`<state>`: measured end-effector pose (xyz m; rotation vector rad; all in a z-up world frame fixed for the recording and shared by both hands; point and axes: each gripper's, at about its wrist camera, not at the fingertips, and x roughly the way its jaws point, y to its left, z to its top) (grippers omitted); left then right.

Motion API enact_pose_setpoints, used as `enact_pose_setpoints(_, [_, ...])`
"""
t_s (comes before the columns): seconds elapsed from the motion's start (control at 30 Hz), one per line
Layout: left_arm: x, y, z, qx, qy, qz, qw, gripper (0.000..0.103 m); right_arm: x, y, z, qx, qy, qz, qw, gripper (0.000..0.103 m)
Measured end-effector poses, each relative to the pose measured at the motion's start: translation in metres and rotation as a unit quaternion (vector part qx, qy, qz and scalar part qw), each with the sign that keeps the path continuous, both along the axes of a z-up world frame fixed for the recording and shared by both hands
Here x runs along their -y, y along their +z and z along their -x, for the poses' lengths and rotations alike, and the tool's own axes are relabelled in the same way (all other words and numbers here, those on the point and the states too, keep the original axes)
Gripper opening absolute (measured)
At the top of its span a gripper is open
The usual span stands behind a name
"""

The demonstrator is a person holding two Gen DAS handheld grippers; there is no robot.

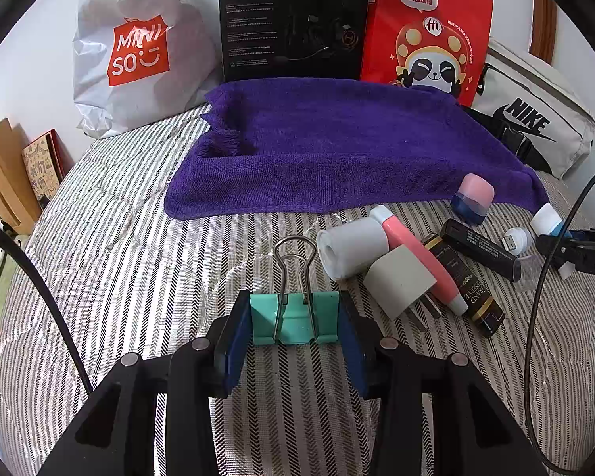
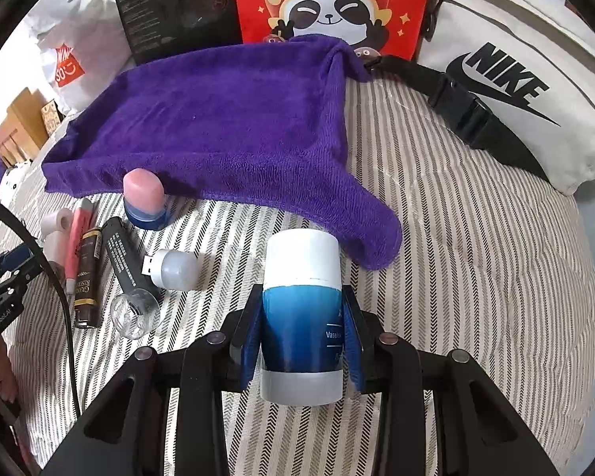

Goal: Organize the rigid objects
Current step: 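Close the right gripper on the blue-and-white deodorant stick and lift it, then carry the clip and deodorant onto the purple towel and open both grippers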

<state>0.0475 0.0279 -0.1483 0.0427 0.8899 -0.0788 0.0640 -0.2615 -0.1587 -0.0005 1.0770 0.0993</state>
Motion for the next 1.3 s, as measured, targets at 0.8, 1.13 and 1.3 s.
enact_pose_setpoints(0.8, [-0.007, 0.023, 0.002, -0.006, 0.018, -0.006, 0.9998, 0.039, -0.009, 0.038, 0.011, 0.018, 0.021, -0.009, 1.0, 0.036])
enact_pose_setpoints(1.13, [-0.012, 0.057, -0.021, 0.007, 0.013, 0.021, 0.9997, 0.039, -0.007, 0.075, -0.008, 0.049, 0.024, -0.022, 0.998, 0.036])
enact_pose_setpoints(1.3, [-0.014, 0.073, -0.042, 0.015, 0.008, 0.039, 0.9991, 0.039, -0.012, 0.084, -0.026, 0.056, 0.029, -0.021, 0.998, 0.036])
